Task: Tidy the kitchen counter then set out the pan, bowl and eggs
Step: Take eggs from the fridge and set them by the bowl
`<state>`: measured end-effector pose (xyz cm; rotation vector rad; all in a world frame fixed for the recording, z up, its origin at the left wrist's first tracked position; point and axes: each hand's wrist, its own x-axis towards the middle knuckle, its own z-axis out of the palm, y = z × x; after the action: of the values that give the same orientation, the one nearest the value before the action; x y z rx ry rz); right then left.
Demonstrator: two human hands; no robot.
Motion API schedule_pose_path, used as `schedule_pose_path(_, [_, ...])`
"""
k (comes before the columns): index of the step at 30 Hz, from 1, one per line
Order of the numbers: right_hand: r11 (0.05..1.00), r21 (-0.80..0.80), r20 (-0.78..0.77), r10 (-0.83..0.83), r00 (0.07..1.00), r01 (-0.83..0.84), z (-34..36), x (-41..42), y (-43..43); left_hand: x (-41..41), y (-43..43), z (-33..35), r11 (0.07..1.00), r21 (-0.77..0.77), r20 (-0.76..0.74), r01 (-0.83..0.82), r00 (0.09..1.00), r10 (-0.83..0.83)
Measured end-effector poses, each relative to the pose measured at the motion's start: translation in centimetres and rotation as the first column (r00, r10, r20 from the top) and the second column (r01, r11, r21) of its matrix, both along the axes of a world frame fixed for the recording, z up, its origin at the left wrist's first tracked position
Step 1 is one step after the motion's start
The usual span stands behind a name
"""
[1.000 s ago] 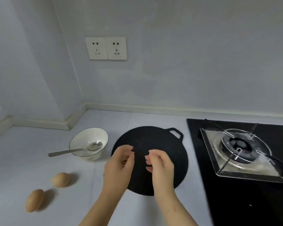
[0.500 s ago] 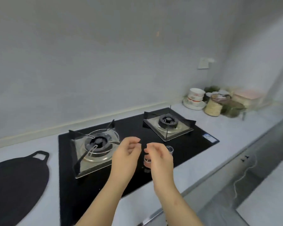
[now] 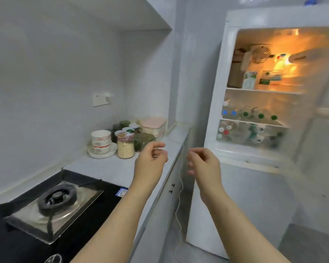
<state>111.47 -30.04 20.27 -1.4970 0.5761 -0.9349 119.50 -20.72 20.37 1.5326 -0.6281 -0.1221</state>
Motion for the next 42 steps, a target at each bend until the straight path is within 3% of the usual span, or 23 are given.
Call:
schedule_pose_path(7, [0.932, -0.122, 0.011, -0.342, 0.94, 0.341, 3.9, -2.0, -11.0, 2.2, -13.8, 4.0, 0.948, -0.002, 0.099, 0.317, 0.944, -0.315])
schedule_pose_path(11, [0.803, -0.267, 0.039, -0.544, 0.838, 0.534, 6.9, -5.3, -16.6, 0.6, -21.4, 6.6, 0.862, 0.021, 0.158, 0.506, 0.85, -0.502])
schedule_pose_path(17, [0.614, -0.49, 0.065, -0.682, 0.728, 0.619, 13.0, -9.9, -23.2, -3.3, -30.8, 11.5, 0.749, 0.047, 0.249, 0.661, 0.718, -0.65])
schedule_pose_path(22, [0.517, -0.564, -0.019, -0.787, 0.616, 0.644, 16.0, -13.1, -29.1, -6.0, -37.8, 13.7, 0.715, 0.143, 0.32, 0.684, 0.652, -0.687])
schedule_pose_path(29, [0.531, -0.637, -0.25, -0.828, 0.502, 0.559, 17.4, -14.1, -37.8, -7.0, -46.7, 15.6, 0.66, 0.294, 0.364, 0.691, 0.557, -0.746])
schedule_pose_path(33, [0.516, -0.67, -0.354, -0.854, 0.38, 0.534, 16.3, -13.7, -42.3, -7.1, -51.6, 15.9, 0.641, 0.344, 0.407, 0.686, 0.506, -0.761])
schedule_pose_path(38, [0.603, -0.639, -0.537, -0.794, 0.284, 0.477, 15.2, -11.9, -46.2, -6.5, -56.6, 15.3, 0.583, 0.426, 0.474, 0.691, 0.379, -0.795])
schedule_pose_path(42, [0.662, -0.628, -0.624, -0.742, 0.245, 0.408, 15.1, -11.3, -48.5, -5.6, -60.3, 15.5, 0.558, 0.405, 0.447, 0.724, 0.376, -0.812])
